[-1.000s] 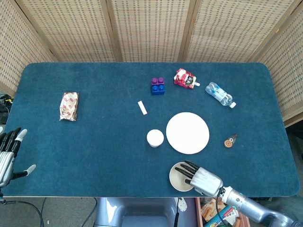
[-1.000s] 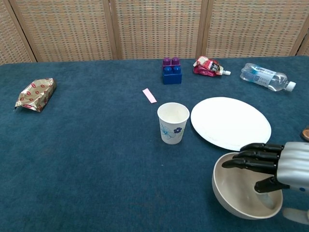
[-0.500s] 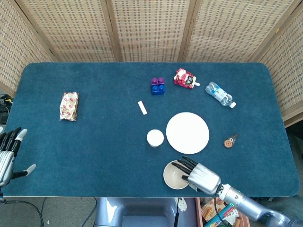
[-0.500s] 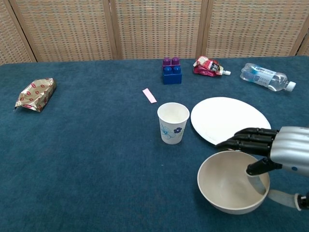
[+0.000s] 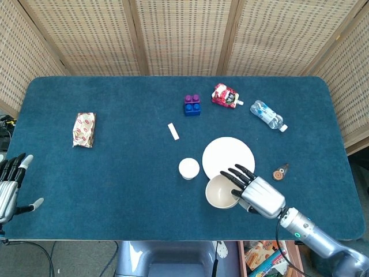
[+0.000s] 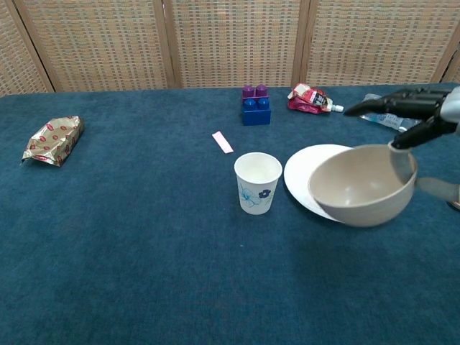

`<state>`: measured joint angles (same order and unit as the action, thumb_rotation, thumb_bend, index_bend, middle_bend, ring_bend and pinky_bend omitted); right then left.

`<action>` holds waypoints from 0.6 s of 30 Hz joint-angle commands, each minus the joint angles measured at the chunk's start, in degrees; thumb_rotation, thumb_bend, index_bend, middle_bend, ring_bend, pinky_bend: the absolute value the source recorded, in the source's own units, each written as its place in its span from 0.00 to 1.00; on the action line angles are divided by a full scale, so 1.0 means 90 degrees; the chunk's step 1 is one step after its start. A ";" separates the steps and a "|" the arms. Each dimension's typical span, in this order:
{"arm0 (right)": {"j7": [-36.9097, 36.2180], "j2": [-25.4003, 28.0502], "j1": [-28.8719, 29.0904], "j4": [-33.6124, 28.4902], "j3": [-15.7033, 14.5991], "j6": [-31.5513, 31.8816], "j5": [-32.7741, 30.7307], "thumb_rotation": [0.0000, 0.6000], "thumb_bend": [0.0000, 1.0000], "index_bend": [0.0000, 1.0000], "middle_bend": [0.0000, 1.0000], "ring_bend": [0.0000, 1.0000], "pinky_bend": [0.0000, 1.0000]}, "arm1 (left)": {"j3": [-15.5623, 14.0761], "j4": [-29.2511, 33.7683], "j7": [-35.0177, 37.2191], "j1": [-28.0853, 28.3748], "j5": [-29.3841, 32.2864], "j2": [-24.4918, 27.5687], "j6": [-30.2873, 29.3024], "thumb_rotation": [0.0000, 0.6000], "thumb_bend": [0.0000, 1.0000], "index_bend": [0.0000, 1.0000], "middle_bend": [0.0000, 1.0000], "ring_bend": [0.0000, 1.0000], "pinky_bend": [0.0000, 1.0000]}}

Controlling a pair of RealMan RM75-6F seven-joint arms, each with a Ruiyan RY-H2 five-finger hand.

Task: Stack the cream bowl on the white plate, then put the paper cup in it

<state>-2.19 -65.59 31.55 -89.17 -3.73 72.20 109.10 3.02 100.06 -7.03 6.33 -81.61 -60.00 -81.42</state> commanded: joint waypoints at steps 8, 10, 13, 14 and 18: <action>-0.0432 0.0264 0.0118 0.0333 0.0576 0.0192 -0.0710 1.00 0.52 0.61 0.00 0.00 0.00 | 0.0016 -0.0010 -0.0088 0.0048 0.0093 -0.0047 0.0075 1.00 0.00 0.00 0.00 0.00 0.00; -0.0484 0.0140 0.0239 0.0638 0.0687 -0.0131 -0.1015 1.00 0.52 0.61 0.00 0.00 0.00 | 0.0028 -0.0016 -0.0119 0.0073 0.0113 -0.0065 0.0101 1.00 0.00 0.00 0.00 0.00 0.00; -0.0494 -0.0030 0.0346 0.0901 0.0734 -0.0386 -0.1177 1.00 0.52 0.61 0.00 0.00 0.00 | 0.0040 -0.0026 -0.0156 0.0090 0.0148 -0.0085 0.0121 1.00 0.00 0.00 0.00 0.00 0.00; -0.0503 -0.0101 0.0385 0.0993 0.0743 -0.0490 -0.1236 1.00 0.52 0.61 0.00 0.00 0.00 | 0.0045 -0.0030 -0.0170 0.0097 0.0164 -0.0094 0.0133 1.00 0.00 0.00 0.00 0.00 0.00; -0.0589 -0.0563 0.0608 0.1520 0.0816 -0.0991 -0.1527 1.00 0.52 0.61 0.00 0.00 0.00 | 0.0086 -0.0048 -0.0255 0.0154 0.0285 -0.0141 0.0220 1.00 0.00 0.00 0.00 0.00 0.00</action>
<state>-6.90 -68.57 35.77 -77.69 3.04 65.35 96.88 3.67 99.70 -9.13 7.57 -79.28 -61.14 -79.62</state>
